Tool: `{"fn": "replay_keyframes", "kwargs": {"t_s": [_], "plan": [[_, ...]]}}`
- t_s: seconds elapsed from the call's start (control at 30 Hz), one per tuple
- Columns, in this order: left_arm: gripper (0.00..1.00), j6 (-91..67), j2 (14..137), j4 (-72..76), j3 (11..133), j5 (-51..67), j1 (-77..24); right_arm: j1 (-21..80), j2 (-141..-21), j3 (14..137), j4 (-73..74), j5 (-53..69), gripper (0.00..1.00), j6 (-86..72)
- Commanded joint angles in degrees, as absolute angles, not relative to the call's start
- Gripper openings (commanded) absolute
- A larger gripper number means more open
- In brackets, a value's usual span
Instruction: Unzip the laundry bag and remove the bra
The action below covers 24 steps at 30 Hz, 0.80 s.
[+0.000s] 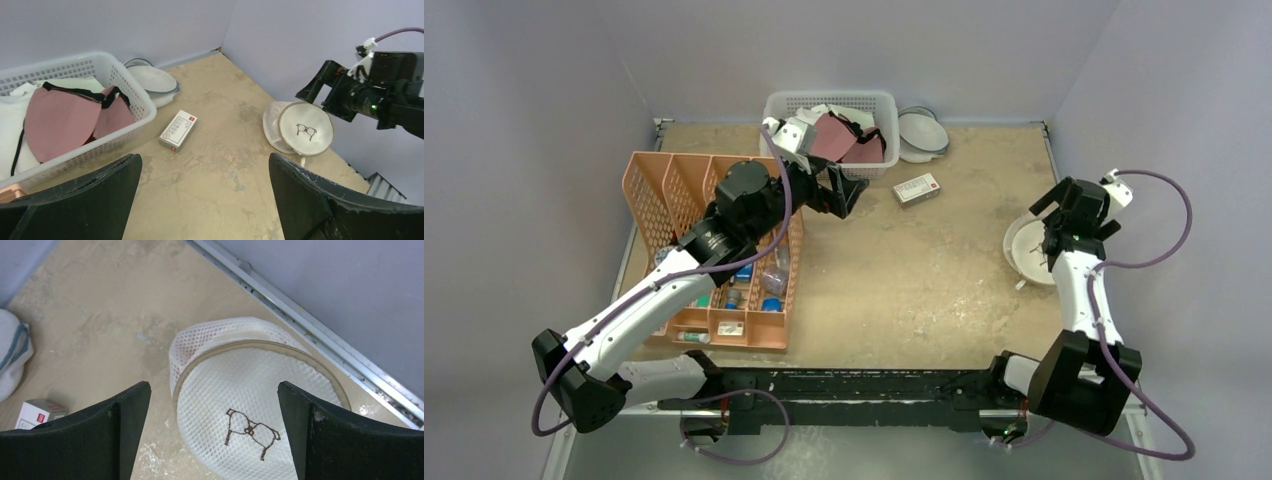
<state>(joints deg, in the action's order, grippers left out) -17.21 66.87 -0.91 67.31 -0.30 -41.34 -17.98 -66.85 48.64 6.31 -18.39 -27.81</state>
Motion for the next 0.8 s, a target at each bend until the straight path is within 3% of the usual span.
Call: {"fn": "replay_keyframes", "kwargs": {"t_s": [0.0,0.4,0.77], "plan": [[0.97,-14.56,66.70,2.42,70.65,-0.06,-43.21,-20.96,-68.88,45.57,1.66,-15.83,1.00,-32.09],[0.97,-13.83,66.25,2.81,70.94,-0.33,-44.97,-24.05,-85.85,46.18,-1.76,1.98,1.00,-26.66],[0.97,-12.53,68.06,2.26,70.71,-0.12,-46.49,-2.28,-92.98,47.74,1.84,13.35,1.00,-25.02]]}}
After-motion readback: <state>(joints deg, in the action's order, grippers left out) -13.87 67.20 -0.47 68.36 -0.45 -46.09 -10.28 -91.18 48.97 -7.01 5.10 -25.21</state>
